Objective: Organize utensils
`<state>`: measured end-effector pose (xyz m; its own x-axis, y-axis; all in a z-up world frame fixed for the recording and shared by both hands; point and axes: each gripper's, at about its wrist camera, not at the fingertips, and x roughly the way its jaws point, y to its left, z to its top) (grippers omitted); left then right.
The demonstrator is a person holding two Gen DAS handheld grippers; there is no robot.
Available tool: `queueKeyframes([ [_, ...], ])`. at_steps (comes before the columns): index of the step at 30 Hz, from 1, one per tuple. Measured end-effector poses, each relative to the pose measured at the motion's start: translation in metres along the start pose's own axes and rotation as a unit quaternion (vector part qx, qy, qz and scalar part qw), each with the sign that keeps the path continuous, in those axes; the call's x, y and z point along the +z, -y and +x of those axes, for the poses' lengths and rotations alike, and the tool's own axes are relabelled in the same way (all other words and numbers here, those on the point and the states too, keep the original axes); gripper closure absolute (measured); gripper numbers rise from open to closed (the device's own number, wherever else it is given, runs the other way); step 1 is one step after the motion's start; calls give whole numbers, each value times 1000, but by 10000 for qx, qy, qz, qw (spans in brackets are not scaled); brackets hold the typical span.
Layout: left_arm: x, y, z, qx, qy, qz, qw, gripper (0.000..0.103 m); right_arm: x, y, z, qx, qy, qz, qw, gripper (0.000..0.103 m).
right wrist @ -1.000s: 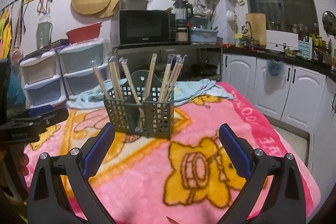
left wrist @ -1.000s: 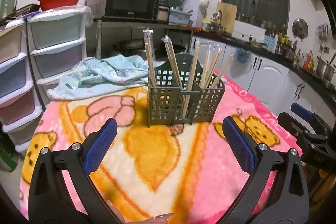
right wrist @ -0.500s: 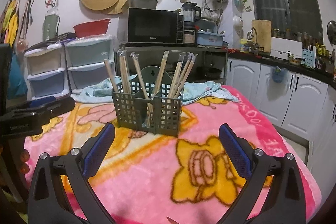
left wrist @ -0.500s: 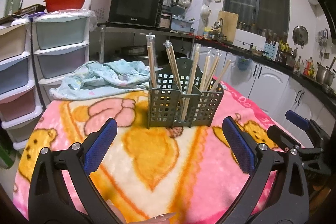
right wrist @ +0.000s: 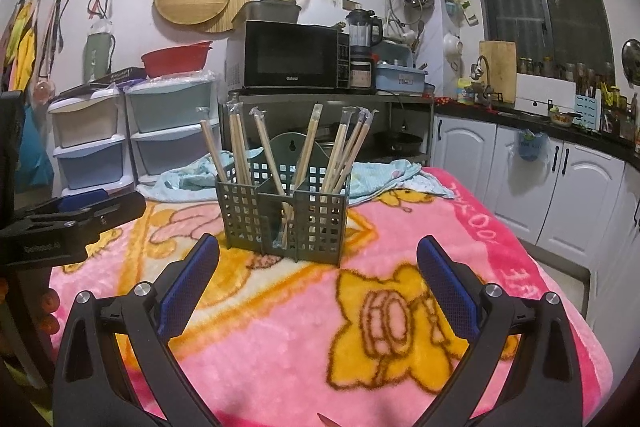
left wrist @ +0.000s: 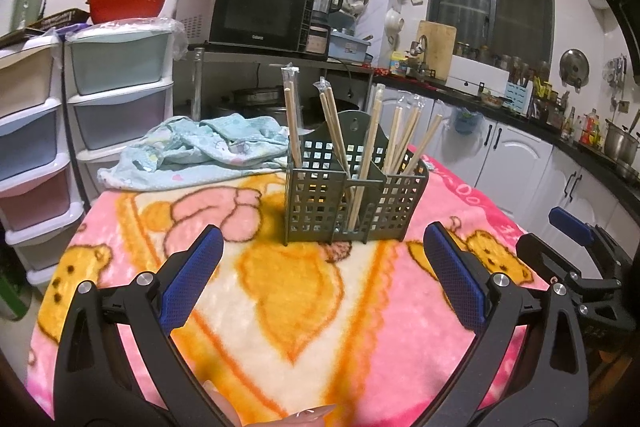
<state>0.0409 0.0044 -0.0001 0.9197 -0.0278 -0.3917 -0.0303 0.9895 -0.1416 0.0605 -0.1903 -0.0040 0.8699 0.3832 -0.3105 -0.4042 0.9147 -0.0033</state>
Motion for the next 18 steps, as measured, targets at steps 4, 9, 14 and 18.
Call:
queueKeyframes([
  [4, 0, 0, 0, 2, -2, 5, 10000, 11, 0, 0, -1, -1, 19, 3, 10000, 7],
  [9, 0, -1, 0, 11, 2, -2, 10000, 11, -1, 0, -1, 0, 19, 7, 10000, 7],
  [14, 0, -1, -1, 2, -3, 0, 10000, 11, 0, 0, -1, 6, 21, 3, 10000, 7],
  [18, 0, -1, -1, 9, 6, 0, 10000, 11, -1, 0, -1, 4, 19, 3, 10000, 7],
])
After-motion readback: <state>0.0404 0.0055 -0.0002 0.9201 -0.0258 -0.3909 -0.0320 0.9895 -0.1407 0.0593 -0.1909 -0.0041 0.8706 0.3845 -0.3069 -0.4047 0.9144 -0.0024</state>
